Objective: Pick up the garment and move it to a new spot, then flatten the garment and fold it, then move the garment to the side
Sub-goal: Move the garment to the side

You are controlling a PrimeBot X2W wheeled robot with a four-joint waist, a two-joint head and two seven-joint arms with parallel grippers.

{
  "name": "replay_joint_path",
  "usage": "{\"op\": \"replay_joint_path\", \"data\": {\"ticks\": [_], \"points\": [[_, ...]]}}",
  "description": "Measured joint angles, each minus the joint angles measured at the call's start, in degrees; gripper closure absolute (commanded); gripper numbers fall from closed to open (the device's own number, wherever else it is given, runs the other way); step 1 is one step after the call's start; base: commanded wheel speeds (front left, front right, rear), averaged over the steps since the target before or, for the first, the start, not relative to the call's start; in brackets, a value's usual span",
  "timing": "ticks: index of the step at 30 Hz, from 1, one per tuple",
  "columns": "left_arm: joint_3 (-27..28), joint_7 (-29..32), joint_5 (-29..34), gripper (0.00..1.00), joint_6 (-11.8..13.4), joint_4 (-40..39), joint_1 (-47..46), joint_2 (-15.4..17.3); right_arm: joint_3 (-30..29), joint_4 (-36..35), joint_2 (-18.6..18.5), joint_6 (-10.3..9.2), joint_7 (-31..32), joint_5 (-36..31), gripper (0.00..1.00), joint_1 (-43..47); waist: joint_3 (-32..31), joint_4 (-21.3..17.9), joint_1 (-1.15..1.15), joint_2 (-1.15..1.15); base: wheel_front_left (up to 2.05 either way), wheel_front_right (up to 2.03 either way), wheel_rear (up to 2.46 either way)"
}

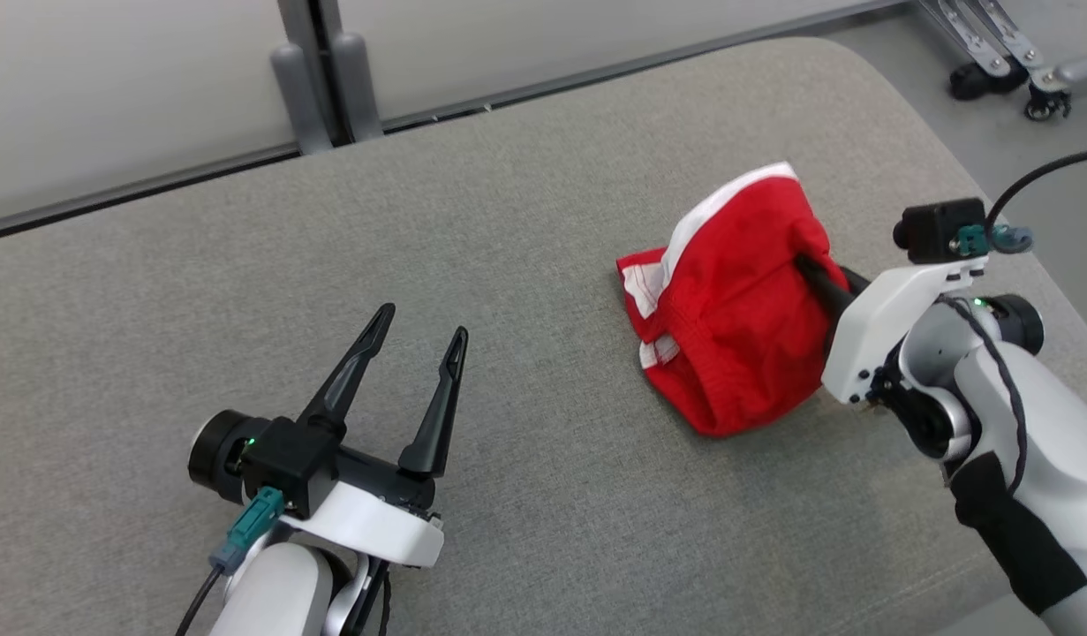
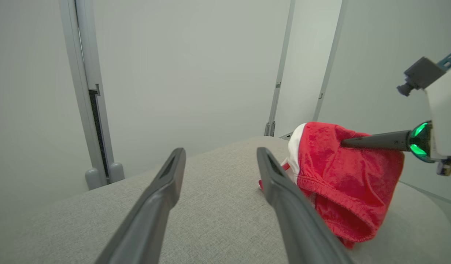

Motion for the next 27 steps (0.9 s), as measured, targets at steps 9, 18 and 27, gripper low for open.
{"op": "replay_joint_path", "data": {"ticks": [9, 18, 27], "points": [[-1.81, 2.94, 0.81, 0.00, -0.36, -1.70, -3.48, 3.02, 1.75, 11.35, -4.12, 0.05, -6.24, 2.20, 1.00, -11.19, 8.04, -2.96, 0.00, 0.00, 0.00, 0.00, 0.00], [-2.68, 5.02, 0.91, 0.00, -0.37, -3.86, -5.66, 4.71, 0.01, 24.61, -4.60, 0.05, -13.30, -1.40, 1.00, -19.37, 13.45, -3.15, 0.00, 0.00, 0.00, 0.00, 0.00], [-3.13, 4.48, 0.29, 0.00, -0.37, -3.15, -6.32, 4.74, -2.61, 35.42, -2.71, 0.05, -20.45, -5.63, 0.00, -23.79, 13.86, -2.04, 0.00, 0.00, 0.00, 0.00, 0.00]]}}
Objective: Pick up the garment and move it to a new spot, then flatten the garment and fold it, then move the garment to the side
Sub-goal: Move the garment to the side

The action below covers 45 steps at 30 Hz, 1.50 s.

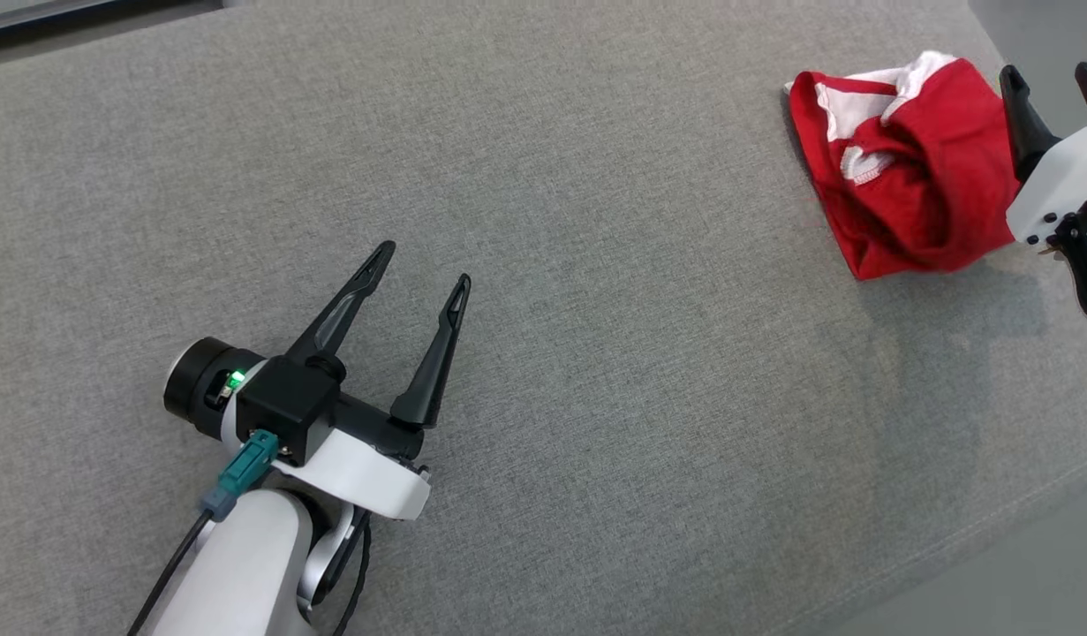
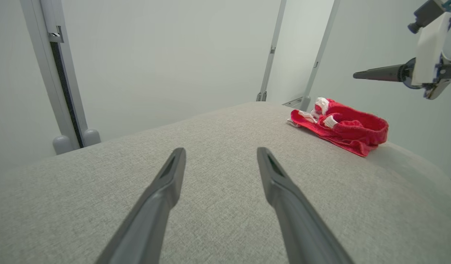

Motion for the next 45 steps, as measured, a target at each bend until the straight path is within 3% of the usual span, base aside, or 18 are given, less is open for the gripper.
{"op": "replay_joint_path", "data": {"ticks": [6, 10, 19, 24, 32, 39, 45], "points": [[0.43, -2.30, -1.18, 0.00, 0.65, 2.07, 0.30, -1.24, -1.74, 1.51, 0.38, 0.00, -2.97, -2.03, 0.00, 0.12, -3.19, 1.76, 0.00, 0.00, 0.00, 0.00, 0.00], [1.72, -3.64, -2.61, 0.00, 1.79, 3.20, 1.75, -2.03, -2.36, -1.30, 0.86, 0.00, -3.82, -2.04, 0.00, 2.32, -6.35, 3.80, 0.00, 0.00, 0.00, 0.00, 0.00], [9.96, -4.85, -5.97, 0.00, 5.86, 2.76, 7.72, -1.31, -9.06, -22.19, -0.91, 0.00, -4.09, -3.15, 0.00, 16.45, -14.59, 9.53, 0.00, 0.00, 0.00, 0.00, 0.00], [12.94, -4.98, -6.54, 0.00, 6.60, 1.46, 11.54, -0.62, -15.00, -33.53, -0.89, 0.00, -4.09, -6.67, 0.00, 27.67, -19.04, 12.96, 0.00, 0.00, 0.00, 0.00, 0.00], [14.83, -5.02, -6.30, 0.00, 7.08, 1.71, 16.53, -1.20, -23.18, -49.70, 4.64, -0.01, -4.10, -10.84, 0.00, 46.92, -24.37, 18.14, 0.00, 0.00, 0.00, 0.00, 0.00], [14.64, -5.01, -4.35, 0.00, 6.70, 3.28, 19.41, -2.56, -23.13, -57.54, 6.17, 0.00, -4.11, -10.02, 0.00, 58.46, -26.41, 21.10, 0.00, 0.00, 0.00, 0.00, 0.00], [15.28, -5.01, -2.79, 0.00, 6.91, 3.67, 20.91, -3.90, -22.09, -59.88, 5.97, -0.01, -4.10, -9.27, 0.00, 62.10, -26.57, 21.67, 0.00, 0.00, 0.00, 0.00, 0.00]]}}
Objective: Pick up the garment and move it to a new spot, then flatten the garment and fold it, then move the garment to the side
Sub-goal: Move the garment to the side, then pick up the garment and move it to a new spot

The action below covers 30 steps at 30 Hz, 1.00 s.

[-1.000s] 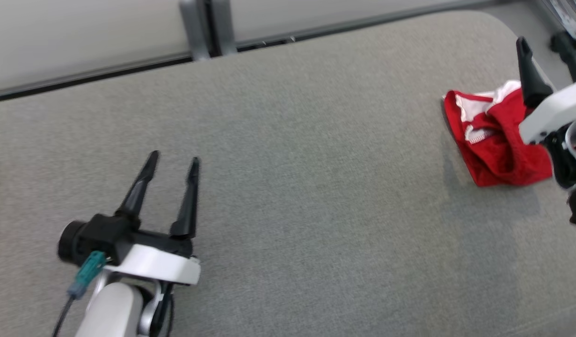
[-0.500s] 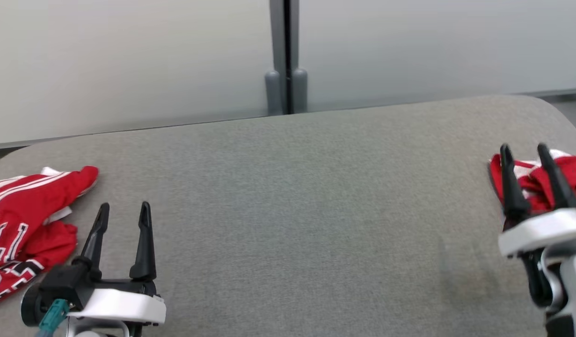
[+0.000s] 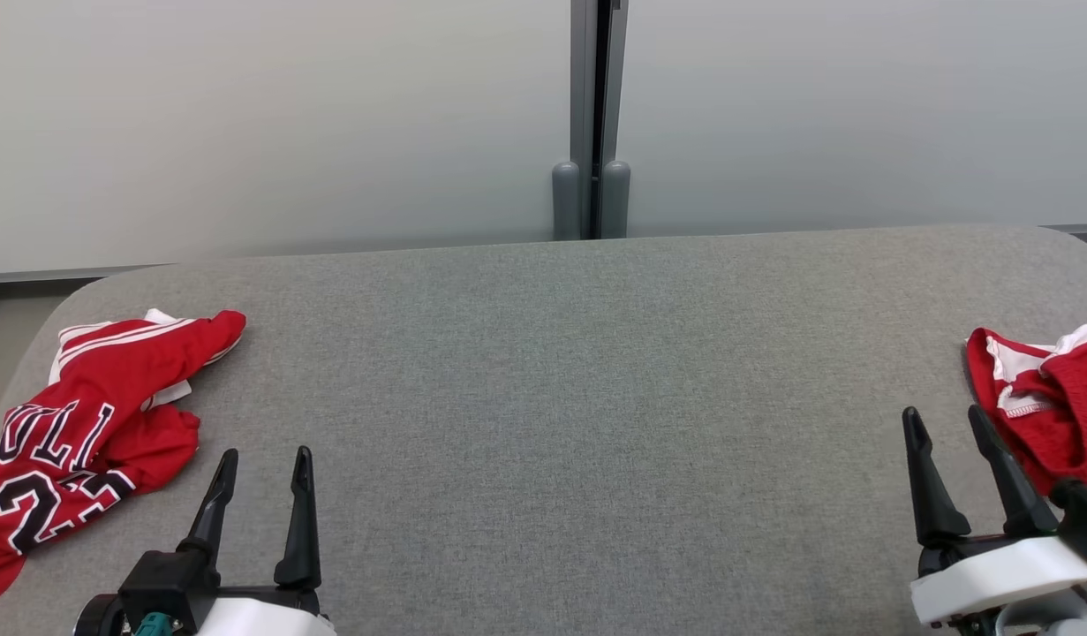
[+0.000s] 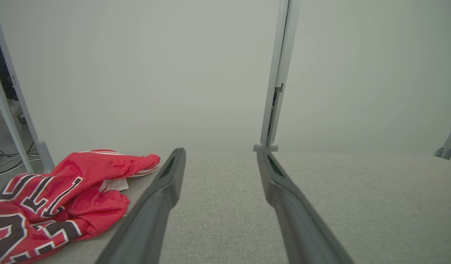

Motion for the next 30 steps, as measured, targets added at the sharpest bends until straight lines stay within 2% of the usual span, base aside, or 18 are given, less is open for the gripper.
{"op": "replay_joint_path", "data": {"ticks": [10, 25, 30], "points": [[0.94, 0.00, 0.93, 0.00, -0.62, -0.01, 0.21, -1.49, 3.32, -1.13, 0.42, 0.00, 0.00, 0.43, 0.00, 0.81, 0.58, -0.24, 0.00, 0.00, 0.00, 0.00, 0.00], [1.70, 0.00, 1.83, 0.00, -1.42, 0.19, -0.13, -2.38, 5.32, 0.26, -0.33, 0.00, -0.01, 1.46, 0.00, -0.19, 0.59, -0.27, 0.00, 0.00, 0.00, 0.00, 0.00], [2.34, -0.01, 1.60, 0.00, -1.43, 0.25, -1.04, -2.56, 5.48, 0.44, -0.51, 0.00, 0.00, 1.89, 0.00, -0.07, 0.68, 1.32, 0.00, 0.00, 0.00, 0.00, 0.00]]}}
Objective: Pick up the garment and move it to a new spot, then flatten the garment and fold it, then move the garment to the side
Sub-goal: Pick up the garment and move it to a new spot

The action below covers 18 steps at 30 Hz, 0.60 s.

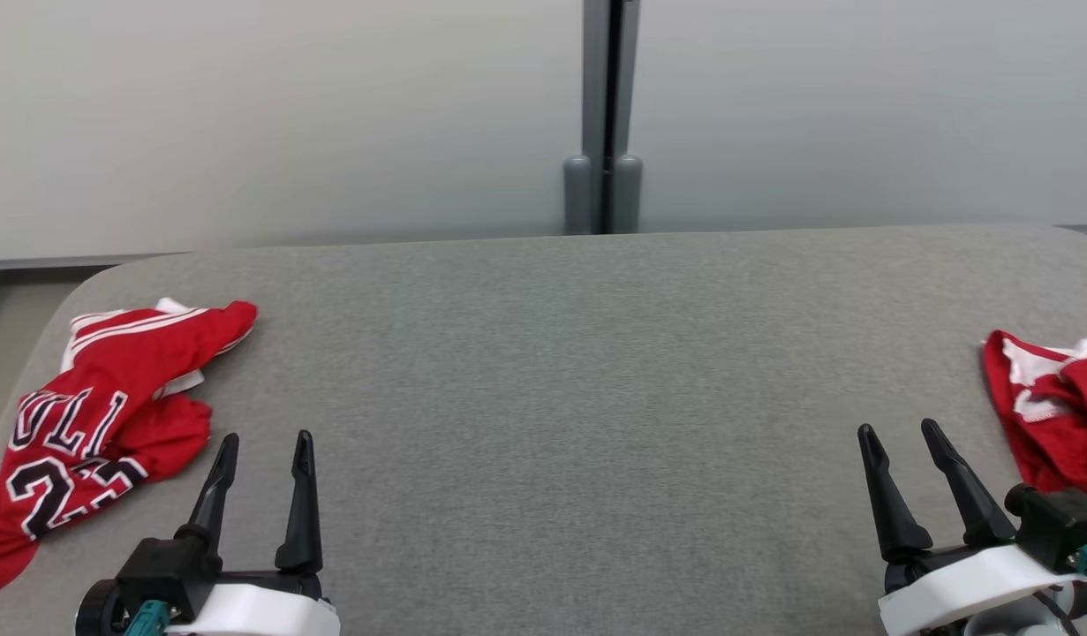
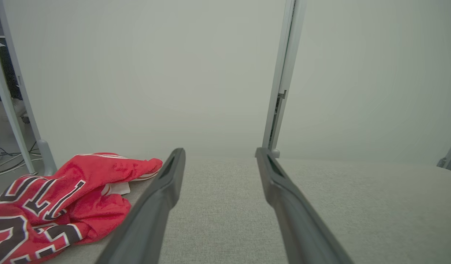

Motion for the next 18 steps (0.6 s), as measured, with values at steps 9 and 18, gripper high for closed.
{"op": "replay_joint_path", "data": {"ticks": [9, 18], "points": [[2.03, 0.00, 0.10, 0.00, -0.18, 0.82, -0.49, 0.25, 1.22, -0.49, -0.21, 0.00, -0.01, 0.13, 0.00, -0.04, 0.30, 7.83, 0.00, 0.00, 0.00, 0.00, 0.00], [2.68, 0.00, -0.05, 0.00, -0.02, 1.89, -0.49, 0.26, 2.38, -0.64, 0.02, 0.00, 0.00, 0.63, 0.00, -0.63, 0.77, 15.84, 0.00, 0.00, 0.00, 0.00, 0.00]]}}
